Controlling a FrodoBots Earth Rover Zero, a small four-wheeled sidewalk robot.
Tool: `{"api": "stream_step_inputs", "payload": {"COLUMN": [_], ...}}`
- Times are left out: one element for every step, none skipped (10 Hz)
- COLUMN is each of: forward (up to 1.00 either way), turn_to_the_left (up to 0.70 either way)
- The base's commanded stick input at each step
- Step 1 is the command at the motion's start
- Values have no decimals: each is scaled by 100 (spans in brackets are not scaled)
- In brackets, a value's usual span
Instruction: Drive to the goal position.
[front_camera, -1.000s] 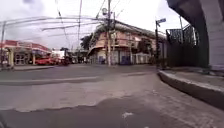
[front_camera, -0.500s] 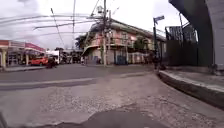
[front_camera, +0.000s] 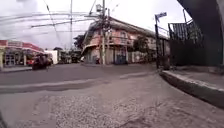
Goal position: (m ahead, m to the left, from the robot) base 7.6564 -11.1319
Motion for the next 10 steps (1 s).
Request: {"api": "stream_step_inputs", "payload": {"forward": [85,85,85,85,85,85,85,85,85,85], "turn_to_the_left": [-28,-10,0,0,0,0,-14,-31,-21,-2]}}
